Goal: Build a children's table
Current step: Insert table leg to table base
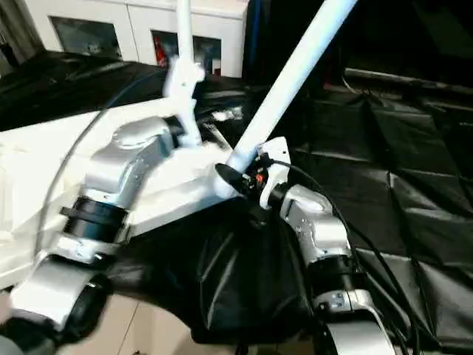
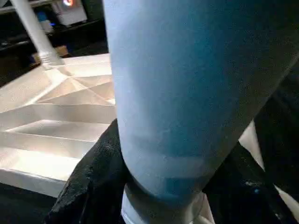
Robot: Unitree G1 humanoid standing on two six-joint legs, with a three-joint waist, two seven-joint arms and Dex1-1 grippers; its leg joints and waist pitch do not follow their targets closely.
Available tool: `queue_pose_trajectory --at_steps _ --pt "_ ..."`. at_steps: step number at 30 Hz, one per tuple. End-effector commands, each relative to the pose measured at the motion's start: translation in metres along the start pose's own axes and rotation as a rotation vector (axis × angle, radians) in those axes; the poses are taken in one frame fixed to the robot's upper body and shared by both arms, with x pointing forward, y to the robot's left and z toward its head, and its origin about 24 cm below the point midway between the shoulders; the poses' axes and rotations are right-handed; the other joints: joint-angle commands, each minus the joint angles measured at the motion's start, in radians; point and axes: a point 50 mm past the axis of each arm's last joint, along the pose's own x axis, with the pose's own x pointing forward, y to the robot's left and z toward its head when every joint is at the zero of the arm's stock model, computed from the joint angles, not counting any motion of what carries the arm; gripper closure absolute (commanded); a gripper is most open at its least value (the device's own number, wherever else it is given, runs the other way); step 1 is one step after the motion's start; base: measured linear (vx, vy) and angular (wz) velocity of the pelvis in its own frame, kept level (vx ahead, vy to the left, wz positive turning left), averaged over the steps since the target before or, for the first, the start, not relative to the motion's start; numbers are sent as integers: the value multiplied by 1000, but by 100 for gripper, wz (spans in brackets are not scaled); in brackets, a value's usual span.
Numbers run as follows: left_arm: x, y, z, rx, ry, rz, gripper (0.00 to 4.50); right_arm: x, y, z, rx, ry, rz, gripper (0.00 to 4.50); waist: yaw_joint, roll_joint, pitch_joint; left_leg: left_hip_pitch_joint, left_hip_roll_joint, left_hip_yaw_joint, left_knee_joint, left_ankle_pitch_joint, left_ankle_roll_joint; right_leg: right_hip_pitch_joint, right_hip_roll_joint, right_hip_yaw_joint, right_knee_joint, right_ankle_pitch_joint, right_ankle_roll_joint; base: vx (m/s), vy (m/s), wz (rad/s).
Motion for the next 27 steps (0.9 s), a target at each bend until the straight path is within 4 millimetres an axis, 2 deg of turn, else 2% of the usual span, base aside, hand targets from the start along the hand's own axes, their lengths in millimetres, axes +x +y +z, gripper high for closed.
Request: queue_pose_trajectory --at_steps 1,2,4,5,6,7,8,9,10,13,14,15,16,17,18,19,20,21,24,27 --pt "0 6 1 72 45 29 360 -5 -13 4 -22 9 -85 263 6 -1 -75 -19 -4 20 -60 -6 102 97 -46 49 -74 -299 -102 0 0 0" --pt "-1 7 -5 74 84 28 332 -6 -18 6 -33 15 -130 263 6 -1 -75 -20 -5 21 -59 -3 101 97 -46 49 -74 -295 -103 0 0 0" --pt "-5 3 -21 26 183 -35 325 -12 -32 10 -59 24 -236 263 10 0 -77 -20 -3 21 -60 22 85 96 -49 51 -65 -264 -125 0 0 0" --pt "-5 2 -24 17 196 -49 322 -14 -35 10 -61 24 -251 263 12 0 -77 -18 -4 23 -59 24 85 95 -50 52 -66 -253 -133 0 0 0" --pt "-5 -1 -28 0 209 -61 298 -16 -38 11 -65 25 -273 263 16 1 -77 -11 -3 27 -57 17 89 90 -49 55 -65 -226 -158 0 0 0" --pt "-4 -4 -32 -27 218 -77 298 -18 -40 12 -69 28 -285 263 17 1 -78 -15 -4 28 -57 20 93 92 -48 56 -62 -207 -168 0 0 0" --pt "-4 -11 -39 -66 235 -136 287 -20 -43 13 -78 31 -301 263 17 -2 -80 -25 -7 26 -56 30 106 102 -49 56 -55 -177 -176 0 0 0" --pt "-4 -15 -42 -81 243 -167 287 -22 -44 14 -81 33 -308 263 19 -2 -80 -24 -5 25 -56 44 117 101 -52 56 -54 -162 -182 0 0 0" --pt "-3 -24 -54 -98 279 -236 277 -25 -47 14 -90 41 -324 263 20 0 -80 -25 -5 25 -55 49 126 101 -52 56 -55 -154 -188 0 0 0" --pt "-3 -28 -63 -87 315 -261 256 -26 -49 15 -101 47 -334 263 25 -3 -81 -25 -8 26 -53 47 141 101 -50 55 -59 -168 -181 0 0 0" --pt "-2 -30 -73 -82 358 -269 256 -28 -49 16 -101 48 -334 263 28 2 -81 -24 -8 27 -53 38 139 101 -51 55 -61 -186 -173 0 0 0" --pt "-2 -30 -76 -79 373 -266 256 -28 -49 16 -101 48 -333 263 29 -2 -80 -25 -10 28 -53 27 139 102 -48 54 -67 -207 -156 0 0 0" --pt "-2 -29 -80 -65 393 -263 254 -28 -49 16 -102 49 -334 263 31 -1 -80 -23 -9 27 -54 21 134 101 -48 53 -69 -224 -144 0 0 0" --pt "-2 -30 -84 -68 417 -271 254 -28 -49 16 -103 50 -334 263 33 16 -81 -21 -8 25 -55 20 127 100 -49 53 -66 -223 -145 0 0 0" --pt "-3 -30 -90 -66 447 -271 254 -29 -49 15 -104 52 -335 263 31 7 -80 -22 -8 26 -55 16 124 100 -47 52 -71 -226 -140 0 0 0" --pt "-3 -29 -93 -65 461 -262 254 -29 -49 15 -104 54 -335 263 31 6 -81 -22 -8 26 -55 13 122 101 -46 52 -71 -226 -139 0 0 0" --pt "-3 -28 -95 -61 474 -252 254 -30 -48 14 -103 55 -335 263 34 16 -81 -21 -7 24 -56 10 115 101 -48 53 -68 -219 -145 0 0 0" --pt "-3 -28 -97 -55 481 -251 254 -30 -48 14 -102 56 -333 263 32 12 -82 -22 -7 24 -55 16 115 101 -46 53 -67 -195 -150 0 0 0" --pt "-2 -31 -98 -92 472 -264 254 -30 -47 13 -99 57 -332 263 33 13 -84 -24 -7 23 -54 21 114 104 -48 53 -63 -164 -168 0 0 0" --pt "1 -34 -100 -98 467 -276 254 -30 -46 12 -98 60 -327 263 34 11 -84 -27 -9 23 -54 19 118 108 -48 52 -64 -165 -168 0 0 0"
